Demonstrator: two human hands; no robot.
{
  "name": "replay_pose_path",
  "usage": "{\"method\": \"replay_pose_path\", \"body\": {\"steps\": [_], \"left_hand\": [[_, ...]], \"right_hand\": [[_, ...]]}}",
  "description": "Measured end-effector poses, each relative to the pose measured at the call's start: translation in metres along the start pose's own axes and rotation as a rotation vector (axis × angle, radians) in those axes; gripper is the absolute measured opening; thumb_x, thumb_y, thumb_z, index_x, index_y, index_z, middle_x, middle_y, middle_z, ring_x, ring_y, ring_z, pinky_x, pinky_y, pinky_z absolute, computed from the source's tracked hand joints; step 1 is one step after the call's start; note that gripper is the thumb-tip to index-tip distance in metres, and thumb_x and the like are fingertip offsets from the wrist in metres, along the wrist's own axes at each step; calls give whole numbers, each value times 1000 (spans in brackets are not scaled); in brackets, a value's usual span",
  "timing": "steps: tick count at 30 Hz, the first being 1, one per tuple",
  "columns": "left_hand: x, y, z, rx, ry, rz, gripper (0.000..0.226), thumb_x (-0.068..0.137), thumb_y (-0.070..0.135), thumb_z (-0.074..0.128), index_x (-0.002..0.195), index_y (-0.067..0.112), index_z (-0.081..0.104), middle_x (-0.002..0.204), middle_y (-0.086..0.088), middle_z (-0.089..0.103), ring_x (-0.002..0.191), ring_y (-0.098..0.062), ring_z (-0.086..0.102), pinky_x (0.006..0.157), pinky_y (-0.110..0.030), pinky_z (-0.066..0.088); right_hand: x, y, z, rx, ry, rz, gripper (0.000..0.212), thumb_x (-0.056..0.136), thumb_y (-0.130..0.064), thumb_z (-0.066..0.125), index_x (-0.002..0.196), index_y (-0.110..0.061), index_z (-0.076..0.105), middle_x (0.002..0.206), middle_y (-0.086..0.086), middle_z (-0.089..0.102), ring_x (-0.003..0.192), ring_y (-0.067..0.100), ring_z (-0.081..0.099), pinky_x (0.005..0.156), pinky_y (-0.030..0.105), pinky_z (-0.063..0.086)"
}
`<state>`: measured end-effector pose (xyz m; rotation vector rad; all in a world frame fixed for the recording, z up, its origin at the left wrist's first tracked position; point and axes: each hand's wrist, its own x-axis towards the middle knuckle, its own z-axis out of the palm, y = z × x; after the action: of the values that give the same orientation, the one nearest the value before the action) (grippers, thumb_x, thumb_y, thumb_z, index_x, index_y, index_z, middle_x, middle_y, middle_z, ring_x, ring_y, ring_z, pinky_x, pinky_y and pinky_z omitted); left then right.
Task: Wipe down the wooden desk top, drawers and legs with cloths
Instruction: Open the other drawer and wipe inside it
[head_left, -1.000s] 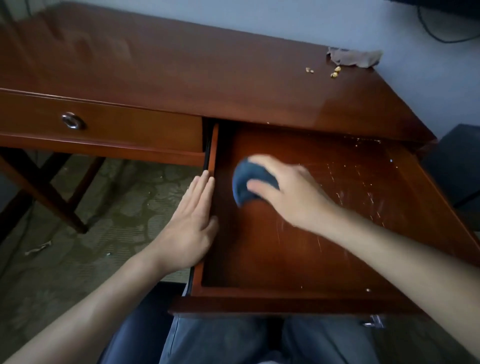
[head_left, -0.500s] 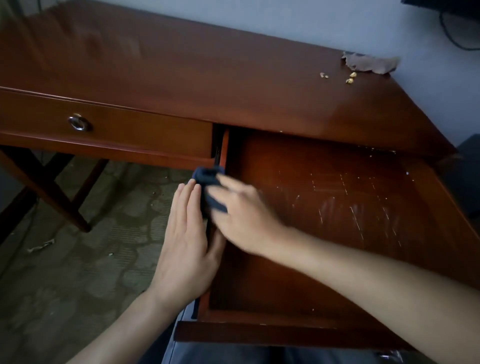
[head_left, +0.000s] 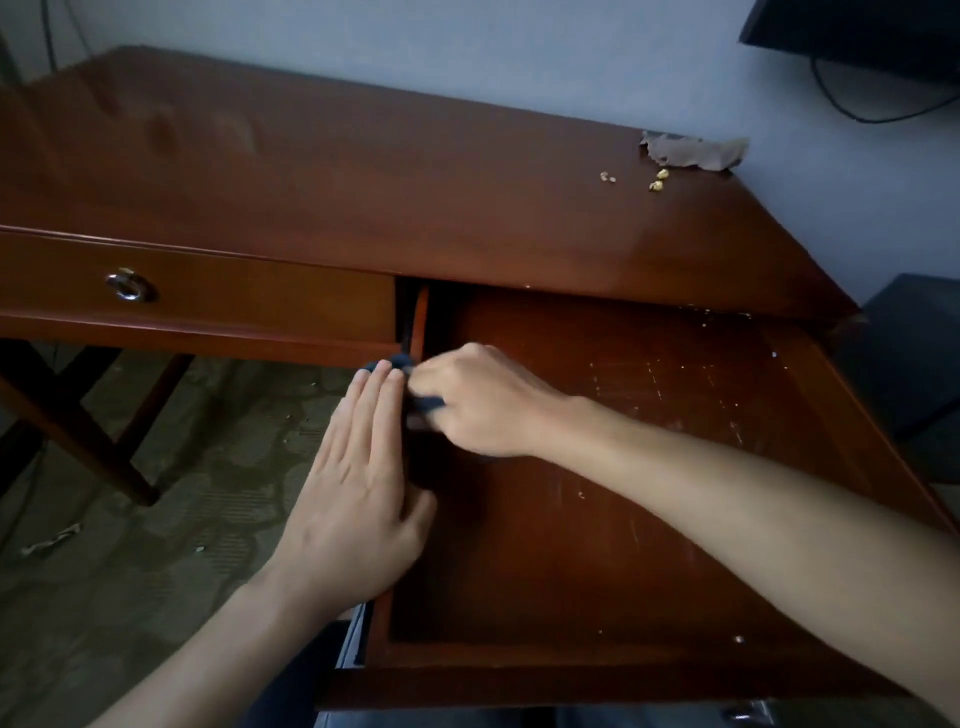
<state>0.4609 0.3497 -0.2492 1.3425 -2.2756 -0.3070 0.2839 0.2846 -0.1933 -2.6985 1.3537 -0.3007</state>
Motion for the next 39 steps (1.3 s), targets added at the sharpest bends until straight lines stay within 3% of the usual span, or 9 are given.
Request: {"method": "replay_pose_path", "body": {"steps": [3,7,13,16,19,22,27,35,39], "left_hand": [[5,6,7,132,-44,91,93,80,17,43,162,-3,4,171,-20,-1,160,-31,-5,127,-44,6],[9,2,7,294,-105,185,93,80,32,39,161,-4,11,170,-22,6,159,-33,-1,126,-42,4],[83,27,8,278,-90,160,94,85,46,39,163,1,12,172,-17,7,160,-27,-4,127,-36,-2],[131,44,19,300,-129,182,90,93,47,44,163,2,9,172,-15,4,160,-28,-5,128,-38,-2],[174,62,31,323,-154,247,82,100,32,53,163,2,10,172,-15,6,160,-29,-3,129,-42,2],[209,78,44,335,-169,325,73,102,31,46,163,6,15,172,-13,14,160,-29,5,129,-43,7],[255,92,65,292,-250,285,66,109,47,27,165,14,18,172,-6,14,159,-23,9,128,-40,7],[248,92,83,330,-157,250,73,106,58,20,166,16,12,173,-3,8,160,-20,2,129,-38,1],[249,89,89,356,-120,246,75,105,60,22,165,16,14,173,-3,10,160,-20,4,129,-38,2]], "right_hand": [[2,37,-22,-240,186,-153,22,94,-22,60,112,-19,71,125,5,68,100,34,68,76,45,58],[24,104,-21,-410,306,72,49,95,-10,64,141,-26,60,151,6,53,112,38,62,77,53,60],[-39,181,-24,-626,426,3,45,89,-8,60,133,-11,65,133,12,67,93,33,71,76,45,62],[-94,218,-39,-783,450,123,41,87,-15,53,124,-10,69,119,9,72,84,31,71,78,40,59],[-157,245,-60,-857,294,412,31,78,-18,61,108,-14,70,96,6,74,72,30,69,66,36,55],[-218,263,-92,-728,214,880,25,74,-23,81,95,-14,71,82,13,71,76,36,69,66,40,52],[-278,271,-135,-470,255,1246,46,95,-52,62,125,-17,63,114,23,68,108,44,64,86,44,49],[-268,270,-76,-146,109,1252,46,106,-43,47,133,-6,49,124,24,64,112,44,62,91,47,50],[-309,244,-75,-30,160,1304,34,102,-42,55,100,-8,56,103,18,66,95,36,65,71,34,40]]}}
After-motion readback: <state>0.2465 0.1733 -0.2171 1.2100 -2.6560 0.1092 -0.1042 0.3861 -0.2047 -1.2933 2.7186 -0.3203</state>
